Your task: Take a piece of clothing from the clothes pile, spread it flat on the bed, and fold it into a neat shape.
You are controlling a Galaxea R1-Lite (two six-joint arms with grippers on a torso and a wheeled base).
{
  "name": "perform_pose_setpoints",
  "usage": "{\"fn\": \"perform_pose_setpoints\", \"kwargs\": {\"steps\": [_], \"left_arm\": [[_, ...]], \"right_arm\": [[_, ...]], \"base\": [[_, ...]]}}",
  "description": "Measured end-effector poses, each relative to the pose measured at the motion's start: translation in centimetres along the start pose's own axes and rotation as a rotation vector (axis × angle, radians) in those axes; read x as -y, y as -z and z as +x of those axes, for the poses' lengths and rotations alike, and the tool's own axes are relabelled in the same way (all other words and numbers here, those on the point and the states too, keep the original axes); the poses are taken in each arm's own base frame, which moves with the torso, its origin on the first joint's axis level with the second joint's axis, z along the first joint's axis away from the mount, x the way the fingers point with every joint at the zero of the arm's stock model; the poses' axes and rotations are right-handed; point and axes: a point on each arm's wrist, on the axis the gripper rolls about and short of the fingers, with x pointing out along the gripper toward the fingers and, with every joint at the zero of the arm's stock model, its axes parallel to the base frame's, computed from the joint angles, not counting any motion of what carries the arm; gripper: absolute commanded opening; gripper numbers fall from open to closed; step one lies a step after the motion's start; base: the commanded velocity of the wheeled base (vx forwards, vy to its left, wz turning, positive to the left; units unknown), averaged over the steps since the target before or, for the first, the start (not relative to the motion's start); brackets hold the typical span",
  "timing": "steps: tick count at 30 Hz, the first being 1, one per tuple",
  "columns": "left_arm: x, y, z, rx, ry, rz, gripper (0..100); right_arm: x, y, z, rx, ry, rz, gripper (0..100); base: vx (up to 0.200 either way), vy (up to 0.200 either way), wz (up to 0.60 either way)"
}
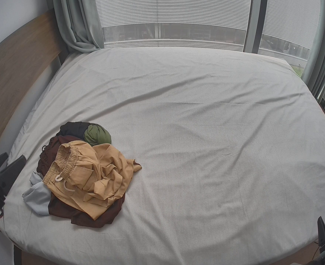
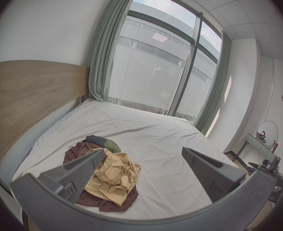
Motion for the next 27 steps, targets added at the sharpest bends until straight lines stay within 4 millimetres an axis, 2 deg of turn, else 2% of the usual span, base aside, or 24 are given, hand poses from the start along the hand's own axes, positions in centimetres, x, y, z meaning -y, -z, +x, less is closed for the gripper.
{"fn": "perform_pose_setpoints", "kwargs": {"steps": [12, 27], "left_arm": [[-0.7, -1.0, 6.5, -0.080, 0.052, -0.014, 100], [-3.6, 0.0, 11.0, -0.209, 0.011, -0.070, 100]], "right_arm": [[0.0, 0.0, 0.0, 0.000, -0.002, 0.001, 100], [0.0, 0.0, 0.0, 0.000, -0.002, 0.003, 100]], "base": [[0.000, 0.000, 0.00], [0.000, 0.000, 0.00]]}}
